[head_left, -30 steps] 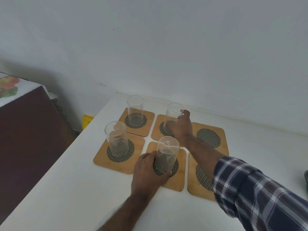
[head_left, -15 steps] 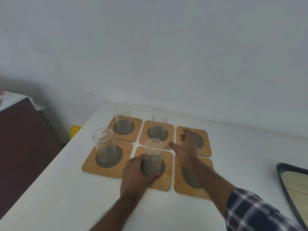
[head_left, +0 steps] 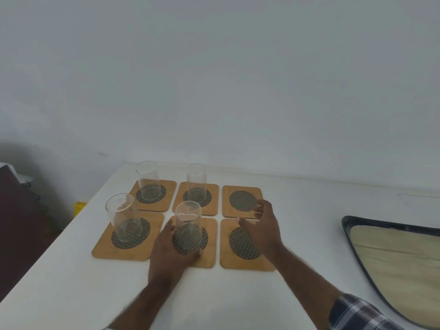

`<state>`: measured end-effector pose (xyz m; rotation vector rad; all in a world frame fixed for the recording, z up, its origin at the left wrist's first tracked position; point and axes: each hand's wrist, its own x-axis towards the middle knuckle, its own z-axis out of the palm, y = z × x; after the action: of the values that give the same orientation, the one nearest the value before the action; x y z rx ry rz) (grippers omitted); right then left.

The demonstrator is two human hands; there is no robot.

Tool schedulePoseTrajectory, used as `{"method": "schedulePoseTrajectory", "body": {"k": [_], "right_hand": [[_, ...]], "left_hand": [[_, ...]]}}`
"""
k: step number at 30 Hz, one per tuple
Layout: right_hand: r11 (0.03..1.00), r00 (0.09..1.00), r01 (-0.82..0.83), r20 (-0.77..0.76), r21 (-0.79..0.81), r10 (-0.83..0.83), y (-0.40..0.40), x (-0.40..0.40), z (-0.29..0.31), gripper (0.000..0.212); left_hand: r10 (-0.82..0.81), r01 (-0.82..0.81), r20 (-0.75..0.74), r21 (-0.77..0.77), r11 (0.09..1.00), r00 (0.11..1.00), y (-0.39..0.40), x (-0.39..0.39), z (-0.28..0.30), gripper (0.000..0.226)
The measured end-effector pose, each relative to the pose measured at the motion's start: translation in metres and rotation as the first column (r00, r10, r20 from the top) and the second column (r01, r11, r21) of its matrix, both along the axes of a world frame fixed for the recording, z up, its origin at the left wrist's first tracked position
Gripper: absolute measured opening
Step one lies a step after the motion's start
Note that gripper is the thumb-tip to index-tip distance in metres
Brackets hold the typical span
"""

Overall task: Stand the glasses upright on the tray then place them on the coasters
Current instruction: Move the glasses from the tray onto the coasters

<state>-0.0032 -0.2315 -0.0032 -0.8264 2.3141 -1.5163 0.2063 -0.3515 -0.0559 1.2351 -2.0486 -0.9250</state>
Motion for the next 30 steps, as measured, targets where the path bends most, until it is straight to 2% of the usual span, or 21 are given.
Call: {"method": "schedulePoseTrajectory", "body": {"k": [3, 6, 9, 12, 15, 19, 24, 30], "right_hand": [[1.000, 1.000, 0.021, -0.001, -0.010, -0.021, 0.020, -0.006, 0.003, 0.072], [0.999, 0.999, 0.033, 0.015, -0.031, -0.033, 0.040, -0.012, 0.004, 0.069], [0.997, 0.999, 0.048, 0.024, -0.054, -0.047, 0.059, -0.016, 0.005, 0.067], [0.993, 0.997, 0.077, 0.027, -0.090, -0.075, 0.079, -0.020, 0.008, 0.060], [0.987, 0.995, 0.098, 0.048, -0.126, -0.092, 0.101, -0.024, 0.014, 0.050], [0.980, 0.992, 0.124, 0.052, -0.153, -0.118, 0.135, -0.039, 0.023, 0.044], [0.962, 0.979, 0.203, 0.038, -0.181, -0.199, 0.185, -0.072, 0.032, 0.035], [0.927, 0.930, 0.345, -0.077, -0.149, -0.359, 0.264, -0.123, 0.032, 0.037]], "left_hand": [[0.081, -0.082, -0.049, -0.028, 0.996, 0.996, 0.013, 0.000, 0.006, 0.125], [0.137, -0.147, -0.104, -0.094, 0.985, 0.985, 0.029, 0.001, 0.012, 0.122], [0.166, -0.207, -0.201, -0.205, 0.957, 0.965, 0.050, -0.006, 0.020, 0.105], [0.125, -0.221, -0.301, -0.309, 0.925, 0.945, 0.075, -0.023, 0.032, 0.072], [0.024, -0.136, -0.343, -0.307, 0.942, 0.939, 0.099, -0.045, 0.043, 0.053], [-0.141, 0.040, -0.304, -0.315, 0.948, 0.942, 0.130, -0.080, 0.052, 0.043], [-0.281, 0.232, -0.248, -0.208, 0.950, 0.927, 0.172, -0.129, 0.058, 0.048], [-0.424, 0.396, -0.238, -0.160, 0.904, 0.874, 0.222, -0.184, 0.062, 0.051]]}}
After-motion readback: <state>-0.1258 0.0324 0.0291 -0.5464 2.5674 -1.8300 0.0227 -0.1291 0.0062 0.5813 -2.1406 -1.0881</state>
